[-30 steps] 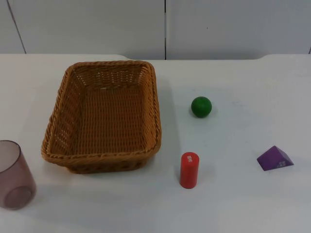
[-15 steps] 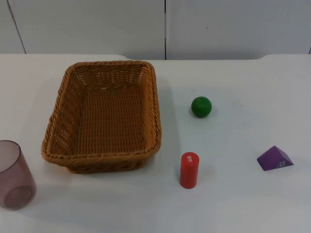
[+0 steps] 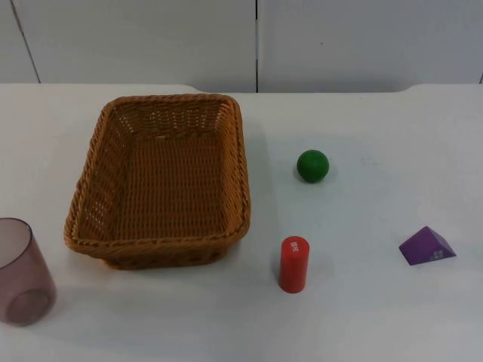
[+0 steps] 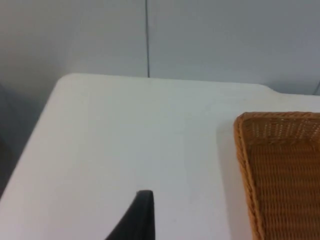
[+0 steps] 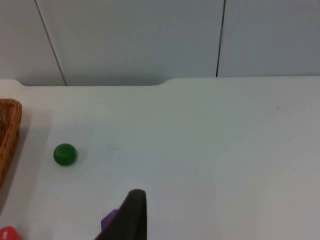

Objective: Pick up the basket with the left hand and place the triangular block into the basket with the right hand.

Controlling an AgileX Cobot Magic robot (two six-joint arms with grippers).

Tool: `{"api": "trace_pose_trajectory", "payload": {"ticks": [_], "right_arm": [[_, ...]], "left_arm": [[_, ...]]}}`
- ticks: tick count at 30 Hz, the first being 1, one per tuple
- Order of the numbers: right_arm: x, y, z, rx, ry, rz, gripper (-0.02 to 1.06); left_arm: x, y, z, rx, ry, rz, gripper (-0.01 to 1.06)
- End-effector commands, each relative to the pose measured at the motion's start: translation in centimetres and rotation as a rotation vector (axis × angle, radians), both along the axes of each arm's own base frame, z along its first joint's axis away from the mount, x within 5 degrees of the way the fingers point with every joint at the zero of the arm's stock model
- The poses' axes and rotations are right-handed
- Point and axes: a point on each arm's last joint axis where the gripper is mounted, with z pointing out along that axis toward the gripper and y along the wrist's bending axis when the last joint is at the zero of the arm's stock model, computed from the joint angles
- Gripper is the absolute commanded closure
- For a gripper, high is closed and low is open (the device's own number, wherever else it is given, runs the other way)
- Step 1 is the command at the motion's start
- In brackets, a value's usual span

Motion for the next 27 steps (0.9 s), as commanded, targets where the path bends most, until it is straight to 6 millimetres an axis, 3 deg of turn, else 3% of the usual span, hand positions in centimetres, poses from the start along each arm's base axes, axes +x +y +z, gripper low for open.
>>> {"api": "trace_pose_trajectory", "payload": {"ticks": [1,5,6,11,16,20,27], "right_arm": [[1.7,0.1,0.5,-0.009,0.001,-0.003,0.0],[5.0,0.4,0.9,-0.006,0.043,0.004,0.0],[5.0,0.4,0.9,-0.006,0.043,0.004,0.0],[8.0,0.7,0.6,-0.017,0.053,0.014,0.0],[9.0,0.8,0.1,-0.017,0.08,0.014,0.0],[9.3,0.9,0.1,-0.014,0.076,0.017,0.0],[9.2,0.9,0.0,0.003,0.094,0.007,0.0]], "left_arm": [[1.8,-0.2,0.1,-0.032,0.004,-0.013,0.0],[4.9,-0.6,-1.2,-0.103,0.046,-0.028,0.0],[4.9,-0.6,-1.2,-0.103,0.046,-0.028,0.0],[8.6,-1.0,-3.8,-0.173,0.15,-0.04,0.0],[10.8,-1.4,-5.6,-0.196,0.204,-0.071,0.0],[14.1,-2.1,-8.5,-0.212,0.313,-0.148,0.0],[17.7,-2.2,-11.9,-0.211,0.419,-0.169,0.0]]}}
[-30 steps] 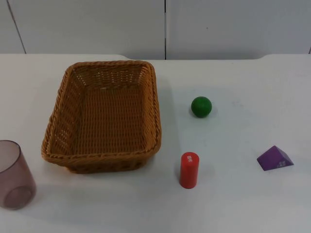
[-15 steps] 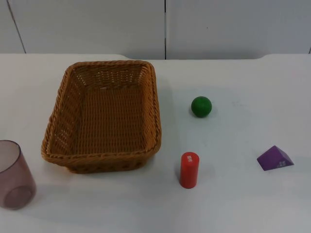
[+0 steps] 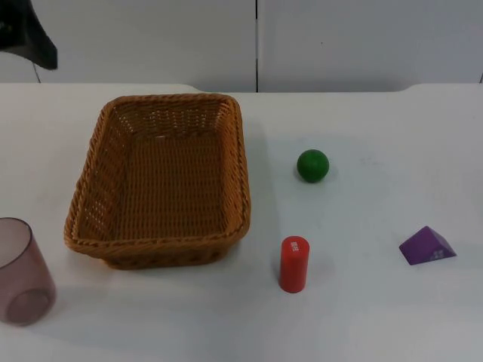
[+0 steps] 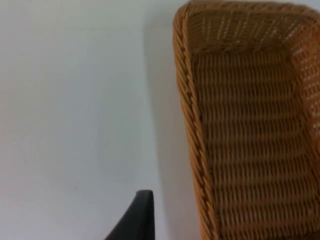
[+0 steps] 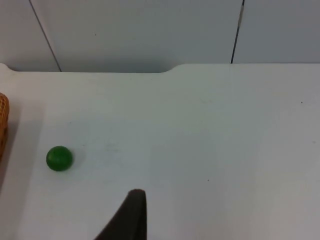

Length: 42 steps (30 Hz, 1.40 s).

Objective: Pick up the basket with the left hand and place the triangular block into the basket with the right hand.

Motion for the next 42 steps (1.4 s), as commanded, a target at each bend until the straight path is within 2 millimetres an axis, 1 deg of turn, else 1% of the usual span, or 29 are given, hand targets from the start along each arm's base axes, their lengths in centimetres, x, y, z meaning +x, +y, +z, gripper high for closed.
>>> {"api": "trace_pose_trajectory", "payload": {"ticks": [1,2,4,5,7,8,12,13,14,15,16,18,19,23,24,27,28,32,33,37,40,42], "right_arm": [[-0.1,0.0,0.2,0.002,0.001,-0.003,0.0],[-0.2,0.0,0.1,0.002,0.006,-0.004,0.0],[-0.2,0.0,0.1,0.004,0.011,-0.005,0.0],[-0.2,0.0,0.0,0.003,0.02,-0.006,0.0],[-0.3,-0.1,-0.1,0.002,0.029,-0.007,0.0],[-0.3,-0.1,-0.1,0.002,0.029,-0.007,0.0],[-0.3,-0.1,-0.1,0.009,0.035,-0.012,0.0],[-0.3,-0.1,-0.1,0.009,0.035,-0.012,0.0],[-0.3,-0.1,-0.1,0.009,0.035,-0.012,0.0],[-0.3,-0.1,-0.1,0.009,0.035,-0.012,0.0],[-0.3,-0.1,-0.1,0.011,0.035,-0.014,0.0],[-0.3,-0.1,-0.1,0.015,0.035,-0.016,0.0],[-0.3,-0.1,-0.1,0.015,0.035,-0.016,0.0],[-0.3,-0.1,-0.1,0.027,0.035,-0.024,0.0],[-0.3,-0.1,-0.1,0.027,0.035,-0.024,0.0],[-0.3,-0.1,-0.1,0.028,0.035,-0.025,0.0],[-0.3,-0.1,-0.1,0.028,0.035,-0.025,0.0],[-0.3,-0.1,-0.1,0.03,0.035,-0.026,0.0],[-0.3,-0.1,-0.1,0.03,0.035,-0.026,0.0],[-0.3,-0.1,-0.1,0.03,0.035,-0.026,0.0],[-0.3,-0.1,-0.1,0.03,0.035,-0.026,0.0],[-0.3,-0.1,-0.1,0.028,0.035,-0.026,0.0]], "left_arm": [[1.0,-0.2,-0.6,-0.006,-0.001,-0.001,0.0],[2.1,-0.2,-1.4,-0.004,0.01,-0.006,0.0],[2.4,-0.3,-1.7,-0.003,0.018,-0.008,0.0],[3.5,-0.2,-2.2,0.002,0.028,-0.011,0.0],[5.1,-0.3,-3.3,0.004,0.057,-0.019,0.0],[5.1,-0.3,-3.3,0.004,0.057,-0.019,0.0],[7.7,-0.4,-6.0,0.002,0.131,-0.042,0.0],[7.7,-0.4,-6.0,0.002,0.131,-0.042,0.0],[8.2,-0.6,-6.6,0.001,0.149,-0.054,0.0],[8.7,-0.7,-7.4,0.002,0.173,-0.068,0.0],[9.1,-1.2,-8.7,-0.002,0.205,-0.078,0.0],[9.4,-1.6,-9.8,0.001,0.223,-0.086,0.0],[9.4,-1.6,-9.8,0.001,0.223,-0.086,0.0],[10.0,-3.2,-12.5,0.015,0.24,-0.1,0.0],[10.0,-3.2,-12.5,0.015,0.24,-0.1,0.0],[10.3,-3.5,-13.7,0.011,0.24,-0.06,0.0],[10.3,-3.5,-13.7,0.011,0.24,-0.06,0.0],[10.9,-3.6,-14.8,0.001,0.266,-0.051,0.0],[10.9,-3.6,-14.8,0.001,0.266,-0.051,0.0],[12.1,-3.9,-15.4,-0.012,0.298,-0.073,0.0],[12.5,-4.0,-15.4,-0.012,0.299,-0.081,0.0],[12.7,-4.0,-15.7,-0.015,0.317,-0.09,0.0]]}}
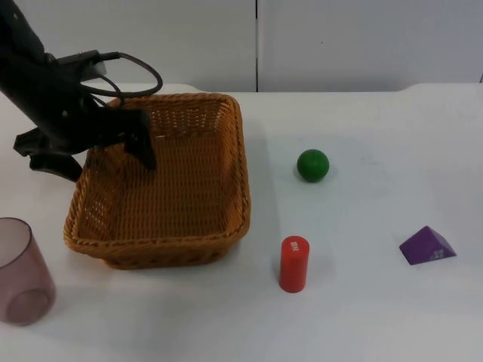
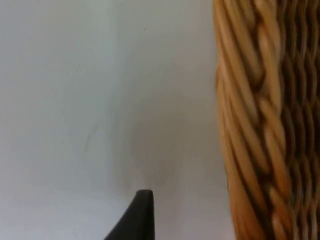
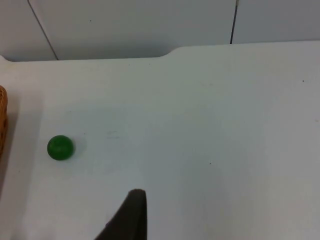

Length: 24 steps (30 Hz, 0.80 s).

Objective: Pick up the basket with the left hand and place the triangular block into the basket with the right hand.

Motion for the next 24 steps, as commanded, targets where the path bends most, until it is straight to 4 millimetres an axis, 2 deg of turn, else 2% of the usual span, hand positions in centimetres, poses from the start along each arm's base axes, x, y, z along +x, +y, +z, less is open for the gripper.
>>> {"api": "trace_pose_trajectory", "payload": {"ticks": [1,7,12,14,16,17,21,22,23,24], "right_arm": [[-0.1,0.0,0.2,0.0,-0.009,-0.002,0.0],[-0.1,0.0,0.2,0.0,-0.009,-0.002,0.0],[-0.1,0.0,0.2,-0.002,-0.009,-0.003,0.0],[-0.1,0.0,0.2,-0.002,-0.009,-0.003,0.0],[-0.1,0.0,0.2,-0.002,-0.009,-0.003,0.0],[-0.1,0.0,0.2,-0.002,-0.009,-0.003,0.0],[-0.1,0.0,0.2,-0.002,-0.009,-0.003,0.0],[-0.1,0.0,0.2,-0.002,-0.009,-0.003,0.0],[-0.1,0.0,0.2,-0.002,-0.009,-0.003,0.0],[-0.1,0.0,0.2,-0.002,-0.009,-0.003,0.0]], "left_arm": [[0.2,-0.2,-0.1,-0.005,0.016,-0.005,0.0],[0.1,-0.2,-1.4,0.006,0.076,-0.019,0.0],[0.1,-0.1,-1.6,0.009,0.082,-0.023,0.02],[0.0,-0.1,-1.6,0.009,0.084,-0.023,0.14],[0.0,-0.1,-1.6,0.009,0.084,-0.023,0.39],[0.0,-0.1,-1.6,0.009,0.084,-0.023,0.39],[0.0,-0.1,-1.6,0.006,0.087,-0.013,0.92],[0.0,-0.1,-1.6,0.006,0.087,-0.013,0.92],[0.0,-0.1,-1.6,0.006,0.09,-0.003,1.05],[0.0,-0.1,-1.6,0.007,0.09,-0.003,1.05]]}}
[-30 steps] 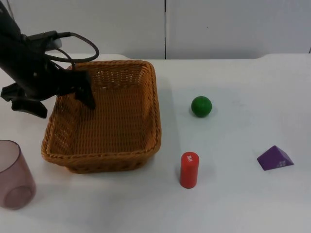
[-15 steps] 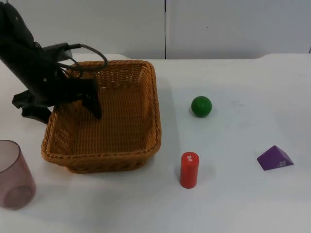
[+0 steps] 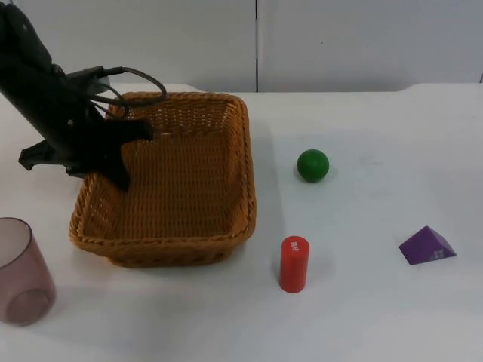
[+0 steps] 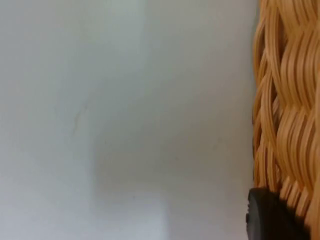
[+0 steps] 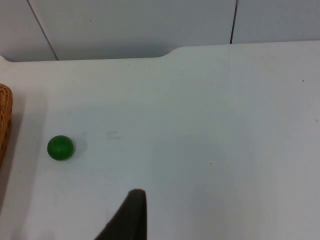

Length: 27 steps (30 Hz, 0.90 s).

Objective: Pick up the basket with the left hand and place the triangular block into the basket with the right hand.

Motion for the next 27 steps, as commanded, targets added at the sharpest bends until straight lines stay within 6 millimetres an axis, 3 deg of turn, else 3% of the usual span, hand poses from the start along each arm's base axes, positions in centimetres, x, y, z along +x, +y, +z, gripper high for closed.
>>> {"api": "trace_pose_trajectory", "payload": {"ticks": [1,6,10,19,20,23,27], "right_arm": [[-0.1,0.0,0.2,-0.004,-0.009,-0.002,0.0],[-0.1,0.0,0.2,-0.004,-0.009,-0.002,0.0],[-0.1,0.0,0.3,-0.005,-0.015,-0.001,0.0],[0.0,0.0,0.4,-0.005,-0.035,0.002,0.0],[0.0,0.0,0.4,-0.005,-0.035,0.002,0.0],[0.1,0.0,0.5,-0.005,-0.04,0.002,0.0],[0.1,0.0,0.6,-0.013,-0.056,0.007,0.0]], "left_arm": [[-0.1,0.0,-0.1,0.019,0.006,-0.024,1.05],[-0.5,-0.1,0.2,0.008,0.046,-0.038,1.05],[-0.9,-0.3,1.6,-0.01,0.058,-0.049,1.05],[-2.0,-1.4,8.2,-0.157,0.018,-0.051,1.05],[-2.0,-1.4,8.2,-0.157,0.018,-0.051,1.05],[-2.9,-1.9,11.4,-0.234,0.002,-0.046,1.05],[-4.2,-2.0,13.2,-0.277,0.019,0.007,1.05]]}}
